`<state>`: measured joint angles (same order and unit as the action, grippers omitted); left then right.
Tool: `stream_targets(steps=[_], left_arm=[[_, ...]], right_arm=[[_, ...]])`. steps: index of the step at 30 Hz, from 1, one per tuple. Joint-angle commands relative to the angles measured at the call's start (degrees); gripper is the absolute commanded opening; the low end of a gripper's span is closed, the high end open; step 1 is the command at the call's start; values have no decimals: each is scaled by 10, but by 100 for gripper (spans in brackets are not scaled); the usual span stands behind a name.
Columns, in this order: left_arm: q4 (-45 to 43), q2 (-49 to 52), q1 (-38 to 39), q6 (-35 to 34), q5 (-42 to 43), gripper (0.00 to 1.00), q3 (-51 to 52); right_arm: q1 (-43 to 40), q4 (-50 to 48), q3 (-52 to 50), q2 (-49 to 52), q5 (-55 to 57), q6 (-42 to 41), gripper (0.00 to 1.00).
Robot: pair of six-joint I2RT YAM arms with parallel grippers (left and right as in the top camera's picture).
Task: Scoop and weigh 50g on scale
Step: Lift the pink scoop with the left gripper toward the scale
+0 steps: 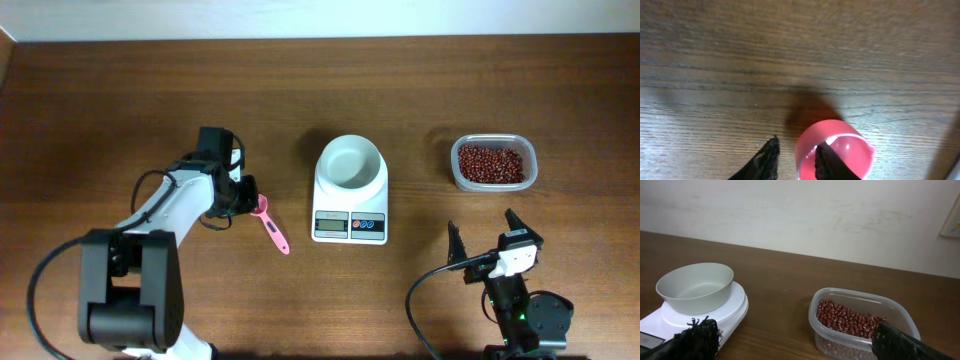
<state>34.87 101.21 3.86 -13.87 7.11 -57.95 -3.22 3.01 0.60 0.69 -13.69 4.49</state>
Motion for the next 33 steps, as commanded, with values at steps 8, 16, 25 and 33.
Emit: stream_targets(steps=[8, 16, 25, 33], left_arm=[[-1, 20, 3, -20, 7, 0, 5], [-2, 20, 3, -23, 98, 0, 5], [-17, 19, 3, -157, 98, 0, -4], [-6, -20, 3, -216, 97, 0, -12]], right_arm=[[-2, 3, -3, -5, 7, -2, 99], [-2, 3, -3, -5, 7, -2, 99], [-2, 3, -3, -5, 7, -2, 99], [-2, 3, -3, -5, 7, -2, 99]])
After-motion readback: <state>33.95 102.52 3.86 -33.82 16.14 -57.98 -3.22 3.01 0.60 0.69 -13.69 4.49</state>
